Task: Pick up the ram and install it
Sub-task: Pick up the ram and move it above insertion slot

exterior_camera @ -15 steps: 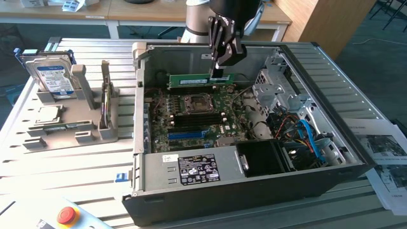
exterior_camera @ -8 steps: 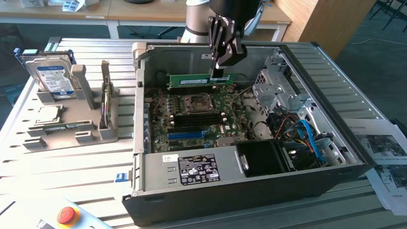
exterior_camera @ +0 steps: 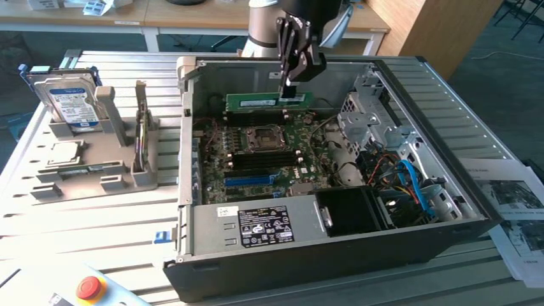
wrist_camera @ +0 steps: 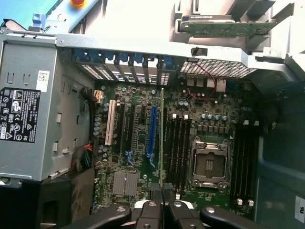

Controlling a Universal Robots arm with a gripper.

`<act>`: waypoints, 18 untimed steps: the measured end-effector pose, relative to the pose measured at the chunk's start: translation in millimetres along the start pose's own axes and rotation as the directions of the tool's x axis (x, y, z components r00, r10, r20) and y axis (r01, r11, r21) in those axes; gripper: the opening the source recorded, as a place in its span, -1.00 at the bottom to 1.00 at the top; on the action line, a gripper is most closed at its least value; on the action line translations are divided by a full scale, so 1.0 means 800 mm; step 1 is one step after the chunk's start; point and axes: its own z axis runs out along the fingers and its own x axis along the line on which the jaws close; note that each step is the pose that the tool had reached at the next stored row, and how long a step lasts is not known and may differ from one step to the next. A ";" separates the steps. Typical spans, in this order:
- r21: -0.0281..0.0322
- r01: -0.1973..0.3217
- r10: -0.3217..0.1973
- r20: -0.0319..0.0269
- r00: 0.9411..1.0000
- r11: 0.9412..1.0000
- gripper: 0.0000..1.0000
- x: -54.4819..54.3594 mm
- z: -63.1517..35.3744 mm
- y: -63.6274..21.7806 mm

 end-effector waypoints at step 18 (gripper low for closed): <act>0.000 0.000 0.000 0.000 1.000 1.000 -0.76 -0.039 0.000 -0.003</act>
